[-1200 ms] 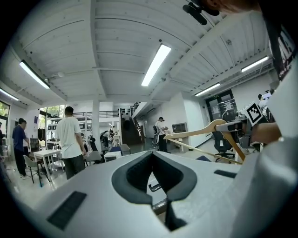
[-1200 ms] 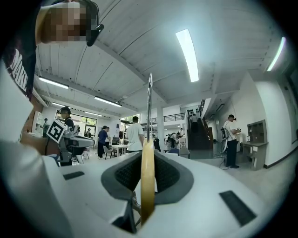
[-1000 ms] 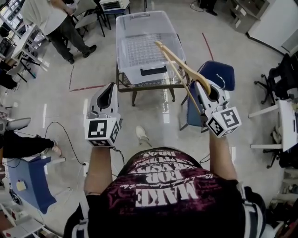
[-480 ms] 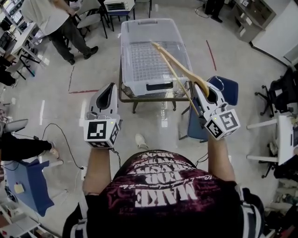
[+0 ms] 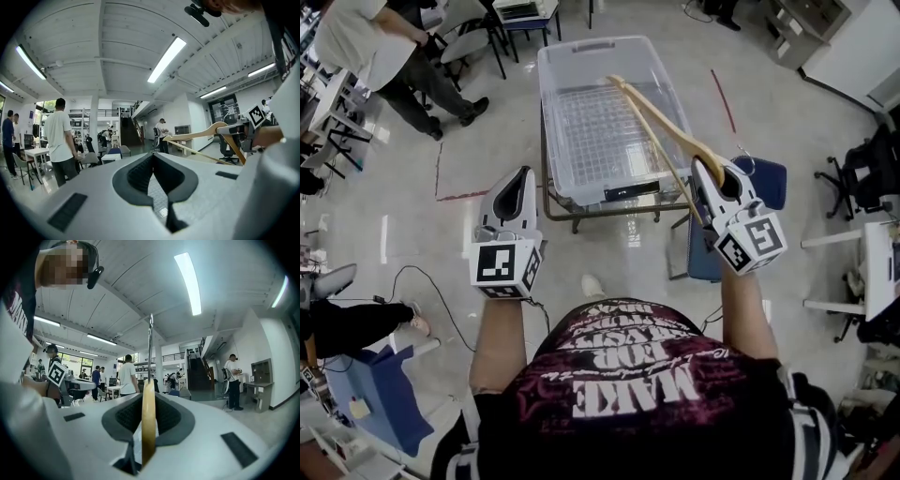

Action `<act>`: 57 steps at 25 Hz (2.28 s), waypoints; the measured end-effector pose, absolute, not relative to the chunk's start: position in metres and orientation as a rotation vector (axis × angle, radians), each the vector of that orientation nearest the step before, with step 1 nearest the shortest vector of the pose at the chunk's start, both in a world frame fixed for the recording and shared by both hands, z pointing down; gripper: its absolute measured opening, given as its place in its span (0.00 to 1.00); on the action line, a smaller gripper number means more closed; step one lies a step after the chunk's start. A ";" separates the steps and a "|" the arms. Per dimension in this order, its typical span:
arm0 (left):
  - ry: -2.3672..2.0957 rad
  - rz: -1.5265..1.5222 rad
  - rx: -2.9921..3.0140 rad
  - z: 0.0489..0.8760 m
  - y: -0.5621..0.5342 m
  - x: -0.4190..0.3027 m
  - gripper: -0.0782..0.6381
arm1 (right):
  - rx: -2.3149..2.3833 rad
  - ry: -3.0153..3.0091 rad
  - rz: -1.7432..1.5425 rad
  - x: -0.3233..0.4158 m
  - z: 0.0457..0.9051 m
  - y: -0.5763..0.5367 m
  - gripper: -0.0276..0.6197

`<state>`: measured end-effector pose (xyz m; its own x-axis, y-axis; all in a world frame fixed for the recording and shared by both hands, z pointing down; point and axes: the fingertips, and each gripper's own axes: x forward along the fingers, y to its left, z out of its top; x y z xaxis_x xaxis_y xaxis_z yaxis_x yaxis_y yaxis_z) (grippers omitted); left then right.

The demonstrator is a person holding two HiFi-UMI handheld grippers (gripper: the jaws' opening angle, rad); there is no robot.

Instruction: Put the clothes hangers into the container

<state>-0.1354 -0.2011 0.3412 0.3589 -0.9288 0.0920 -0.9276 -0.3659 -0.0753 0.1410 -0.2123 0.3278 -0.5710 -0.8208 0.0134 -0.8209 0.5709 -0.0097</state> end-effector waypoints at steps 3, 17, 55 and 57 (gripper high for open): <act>1.752 -0.175 -2.574 0.339 -0.220 -0.152 0.12 | 1.476 -2.768 0.001 0.130 0.324 -0.228 0.14; 1.715 -0.131 -2.642 0.350 -0.258 -0.192 0.12 | 1.475 -2.718 -0.033 0.087 0.330 -0.246 0.14; 1.884 -0.301 -2.569 0.391 -0.358 -0.185 0.12 | 1.203 -2.796 0.207 0.049 0.446 -0.438 0.14; 1.896 -0.307 -2.559 0.389 -0.364 -0.183 0.12 | 1.186 -2.765 0.250 0.050 0.468 -0.450 0.14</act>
<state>-0.1831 -0.3638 0.3889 0.2801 -0.9415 0.1876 -0.9526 -0.2968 -0.0672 0.0499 -0.4504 0.4682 -0.6850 -0.7067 0.1768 -0.7270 0.6789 -0.1031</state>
